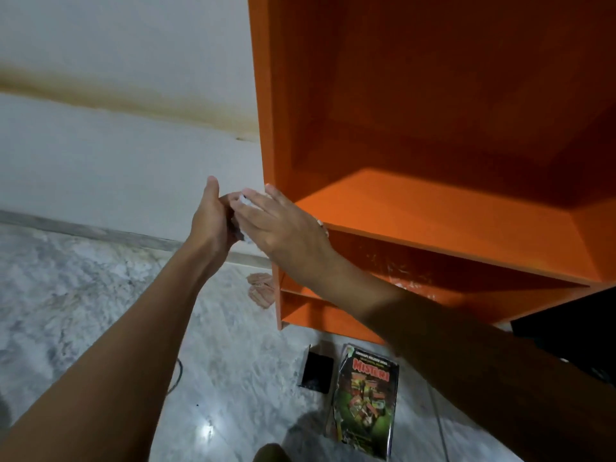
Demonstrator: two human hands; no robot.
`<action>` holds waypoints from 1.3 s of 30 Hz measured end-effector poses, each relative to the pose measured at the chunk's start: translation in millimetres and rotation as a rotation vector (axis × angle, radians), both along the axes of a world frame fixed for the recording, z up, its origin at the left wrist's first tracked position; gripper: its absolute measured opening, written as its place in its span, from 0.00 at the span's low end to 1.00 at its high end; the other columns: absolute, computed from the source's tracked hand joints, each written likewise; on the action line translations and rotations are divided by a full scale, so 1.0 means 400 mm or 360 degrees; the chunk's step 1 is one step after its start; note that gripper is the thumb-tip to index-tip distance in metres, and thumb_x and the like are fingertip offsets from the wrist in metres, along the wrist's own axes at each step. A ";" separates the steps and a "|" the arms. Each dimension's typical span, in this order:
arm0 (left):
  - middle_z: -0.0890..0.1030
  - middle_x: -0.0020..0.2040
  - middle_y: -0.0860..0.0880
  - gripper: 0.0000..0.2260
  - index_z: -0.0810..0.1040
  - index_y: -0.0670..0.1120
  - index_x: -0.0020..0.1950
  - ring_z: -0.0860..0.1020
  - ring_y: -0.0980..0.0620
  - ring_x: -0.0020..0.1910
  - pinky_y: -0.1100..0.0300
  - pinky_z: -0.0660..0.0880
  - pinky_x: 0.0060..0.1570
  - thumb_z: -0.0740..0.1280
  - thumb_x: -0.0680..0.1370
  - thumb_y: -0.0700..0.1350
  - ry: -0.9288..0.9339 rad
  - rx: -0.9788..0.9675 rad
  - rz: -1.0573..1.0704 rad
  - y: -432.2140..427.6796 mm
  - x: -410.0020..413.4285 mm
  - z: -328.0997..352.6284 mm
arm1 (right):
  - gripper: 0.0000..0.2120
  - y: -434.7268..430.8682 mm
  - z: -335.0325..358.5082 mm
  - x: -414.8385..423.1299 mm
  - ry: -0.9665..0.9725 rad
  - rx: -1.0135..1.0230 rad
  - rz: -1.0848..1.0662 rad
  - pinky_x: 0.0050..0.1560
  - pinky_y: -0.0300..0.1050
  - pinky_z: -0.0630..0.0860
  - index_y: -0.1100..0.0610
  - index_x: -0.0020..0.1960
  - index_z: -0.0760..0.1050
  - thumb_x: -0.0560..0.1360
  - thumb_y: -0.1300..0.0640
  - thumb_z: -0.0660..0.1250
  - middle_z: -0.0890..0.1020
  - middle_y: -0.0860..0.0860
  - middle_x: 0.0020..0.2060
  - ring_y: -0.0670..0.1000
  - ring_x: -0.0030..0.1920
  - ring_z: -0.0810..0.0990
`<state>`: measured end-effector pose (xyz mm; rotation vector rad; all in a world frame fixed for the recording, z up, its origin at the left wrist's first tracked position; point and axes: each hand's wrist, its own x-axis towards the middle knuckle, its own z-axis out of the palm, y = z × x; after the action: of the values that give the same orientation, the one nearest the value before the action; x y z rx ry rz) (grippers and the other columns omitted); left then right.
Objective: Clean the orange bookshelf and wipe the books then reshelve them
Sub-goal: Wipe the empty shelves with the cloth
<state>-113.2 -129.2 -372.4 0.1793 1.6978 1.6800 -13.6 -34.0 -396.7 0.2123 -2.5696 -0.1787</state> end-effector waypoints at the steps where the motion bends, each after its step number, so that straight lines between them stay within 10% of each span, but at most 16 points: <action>1: 0.84 0.55 0.43 0.33 0.81 0.46 0.56 0.80 0.39 0.58 0.43 0.74 0.60 0.42 0.82 0.64 0.0025 -0.0011 -0.0017 0.001 -0.006 -0.009 | 0.17 0.003 -0.031 -0.001 -0.0096 0.0053 0.0001 0.73 0.58 0.63 0.66 0.64 0.76 0.75 0.67 0.67 0.77 0.61 0.63 0.61 0.68 0.72; 8: 0.82 0.57 0.50 0.17 0.78 0.51 0.60 0.80 0.47 0.58 0.49 0.75 0.61 0.53 0.84 0.55 0.0598 -0.0163 -0.0045 0.009 0.055 -0.158 | 0.13 0.064 -0.290 0.113 -0.0349 -0.0036 0.0167 0.67 0.51 0.68 0.62 0.58 0.80 0.79 0.64 0.59 0.82 0.55 0.56 0.57 0.60 0.78; 13: 0.81 0.57 0.54 0.14 0.77 0.53 0.64 0.81 0.57 0.52 0.66 0.78 0.47 0.61 0.82 0.54 0.1031 -0.0048 -0.0021 0.020 0.122 -0.357 | 0.30 0.131 -0.374 0.229 -0.0224 -0.1158 0.0051 0.65 0.42 0.72 0.63 0.64 0.77 0.62 0.73 0.62 0.79 0.54 0.63 0.48 0.64 0.76; 17: 0.79 0.53 0.60 0.12 0.76 0.57 0.63 0.77 0.66 0.47 0.79 0.70 0.32 0.63 0.80 0.56 0.1255 -0.0060 0.0064 0.044 0.122 -0.506 | 0.22 0.229 -0.398 0.250 -0.0009 -0.1926 -0.0385 0.46 0.33 0.74 0.61 0.54 0.81 0.70 0.76 0.57 0.82 0.51 0.49 0.38 0.45 0.81; 21: 0.80 0.51 0.60 0.09 0.76 0.57 0.60 0.79 0.62 0.48 0.75 0.72 0.38 0.64 0.80 0.54 0.1494 0.0065 0.0181 0.090 0.097 -0.643 | 0.11 0.381 -0.462 0.199 -0.0382 -0.1363 -0.1003 0.44 0.46 0.73 0.61 0.52 0.79 0.79 0.68 0.58 0.82 0.57 0.49 0.52 0.45 0.79; 30: 0.79 0.47 0.64 0.07 0.76 0.56 0.56 0.80 0.64 0.43 0.75 0.73 0.38 0.64 0.80 0.55 0.1801 0.0331 0.0261 0.107 0.066 -0.712 | 0.23 0.514 -0.542 0.011 -0.0040 -0.0552 -0.0769 0.55 0.44 0.72 0.55 0.63 0.78 0.70 0.68 0.68 0.78 0.57 0.62 0.59 0.60 0.77; 39: 0.79 0.46 0.62 0.04 0.75 0.60 0.54 0.79 0.62 0.44 0.66 0.76 0.41 0.63 0.81 0.53 0.1760 0.0312 0.0055 0.089 0.050 -0.699 | 0.25 0.437 -0.665 -0.033 -0.0582 -0.1015 -0.0948 0.72 0.53 0.56 0.46 0.78 0.58 0.82 0.40 0.50 0.60 0.52 0.78 0.57 0.76 0.60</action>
<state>-93.1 -93.7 -652.0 1.3825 2.2469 1.8997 -27.0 141.0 -662.7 -0.8267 -2.8161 0.5063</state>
